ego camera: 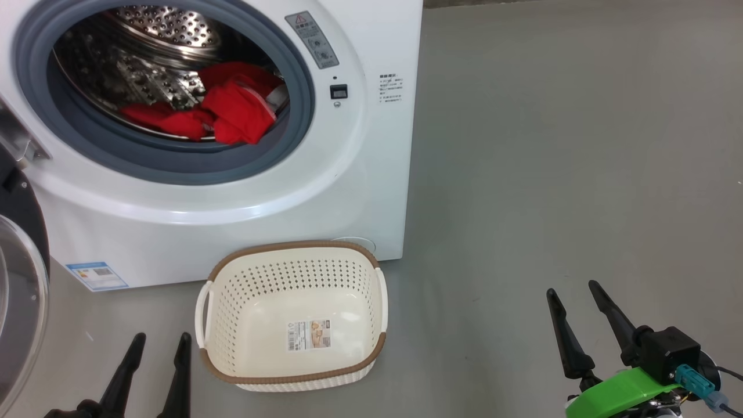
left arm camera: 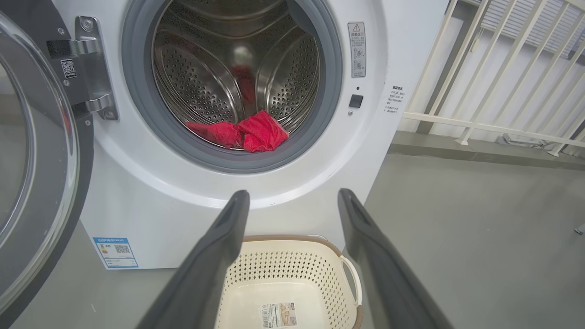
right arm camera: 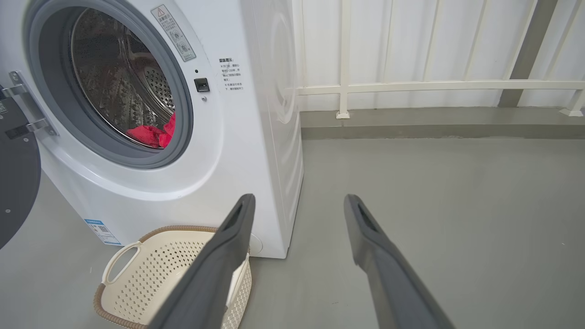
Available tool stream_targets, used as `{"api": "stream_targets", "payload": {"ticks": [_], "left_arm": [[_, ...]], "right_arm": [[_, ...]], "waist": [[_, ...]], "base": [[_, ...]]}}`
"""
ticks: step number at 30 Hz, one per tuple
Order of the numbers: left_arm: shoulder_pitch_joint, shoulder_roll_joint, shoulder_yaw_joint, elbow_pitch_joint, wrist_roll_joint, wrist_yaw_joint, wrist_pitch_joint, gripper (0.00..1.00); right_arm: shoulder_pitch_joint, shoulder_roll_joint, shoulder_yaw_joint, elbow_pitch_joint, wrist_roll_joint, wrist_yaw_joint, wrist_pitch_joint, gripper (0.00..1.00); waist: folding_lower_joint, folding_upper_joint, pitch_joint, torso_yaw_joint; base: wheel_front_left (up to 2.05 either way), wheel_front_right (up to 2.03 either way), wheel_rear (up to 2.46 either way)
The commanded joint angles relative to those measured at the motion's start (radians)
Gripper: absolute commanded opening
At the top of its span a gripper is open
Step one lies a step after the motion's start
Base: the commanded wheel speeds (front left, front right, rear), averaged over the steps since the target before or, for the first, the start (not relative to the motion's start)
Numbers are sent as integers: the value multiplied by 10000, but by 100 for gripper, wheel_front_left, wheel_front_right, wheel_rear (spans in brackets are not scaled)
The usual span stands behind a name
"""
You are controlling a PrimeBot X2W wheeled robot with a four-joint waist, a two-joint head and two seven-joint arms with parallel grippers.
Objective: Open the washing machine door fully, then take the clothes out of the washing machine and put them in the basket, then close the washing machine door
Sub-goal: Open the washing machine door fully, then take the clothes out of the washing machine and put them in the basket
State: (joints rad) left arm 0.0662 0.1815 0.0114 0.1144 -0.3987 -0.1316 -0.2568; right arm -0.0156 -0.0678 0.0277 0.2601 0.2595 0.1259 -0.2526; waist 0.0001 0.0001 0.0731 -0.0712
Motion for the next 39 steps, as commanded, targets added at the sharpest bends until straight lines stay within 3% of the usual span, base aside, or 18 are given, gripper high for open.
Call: {"api": "stream_targets", "payload": {"ticks": [1, 17, 39], "left_arm": [[-158, 166, 342, -276, 28, 10, -49, 100], [-267, 156, 525, -382, -227, 10, -49, 100], [-657, 292, 477, -204, -463, 10, -49, 100]], "right_arm": [[-9, -62, 183, -285, 76, 48, -92, 100], [-58, -33, 216, -318, 54, 48, -92, 100], [-242, 46, 275, -295, 9, 48, -92, 100]], "waist": [[0, -1, -5, 22], [0, -1, 63, 125], [0, -1, 361, 150]], "base": [[0, 0, 0], [8, -9, 1], [106, -107, 2]]}}
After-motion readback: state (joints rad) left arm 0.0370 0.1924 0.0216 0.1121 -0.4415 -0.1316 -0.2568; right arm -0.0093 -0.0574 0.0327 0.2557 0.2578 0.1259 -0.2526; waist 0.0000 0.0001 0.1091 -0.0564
